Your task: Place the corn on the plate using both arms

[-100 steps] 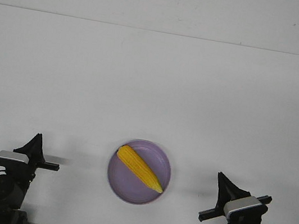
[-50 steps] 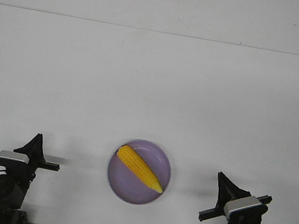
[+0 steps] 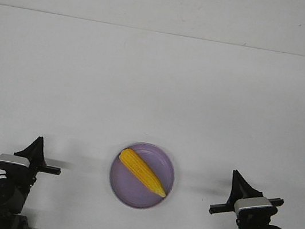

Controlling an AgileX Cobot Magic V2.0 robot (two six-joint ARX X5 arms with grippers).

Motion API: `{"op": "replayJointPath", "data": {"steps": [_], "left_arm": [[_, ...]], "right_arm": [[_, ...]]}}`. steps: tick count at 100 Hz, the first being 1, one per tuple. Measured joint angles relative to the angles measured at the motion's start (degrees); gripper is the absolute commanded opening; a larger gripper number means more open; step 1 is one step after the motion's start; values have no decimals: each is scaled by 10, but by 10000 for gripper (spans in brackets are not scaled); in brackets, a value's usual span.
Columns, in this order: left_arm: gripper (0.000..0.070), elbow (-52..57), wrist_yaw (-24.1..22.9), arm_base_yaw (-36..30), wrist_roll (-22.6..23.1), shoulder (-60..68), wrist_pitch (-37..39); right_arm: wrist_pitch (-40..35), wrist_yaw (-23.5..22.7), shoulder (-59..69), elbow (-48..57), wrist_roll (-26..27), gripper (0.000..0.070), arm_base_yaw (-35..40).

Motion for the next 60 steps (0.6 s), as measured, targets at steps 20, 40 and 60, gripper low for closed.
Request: {"op": "replayJointPath", "data": {"steps": [20, 40, 60], "left_arm": [[15, 0, 0, 0, 0, 0, 0], [15, 0, 0, 0, 0, 0, 0], [15, 0, 0, 0, 0, 0, 0]], "right_arm": [[54, -139, -76, -123, -16, 14, -215], [111, -139, -83, -193, -22, 14, -231], [105, -139, -83, -193, -33, 14, -231]]}}
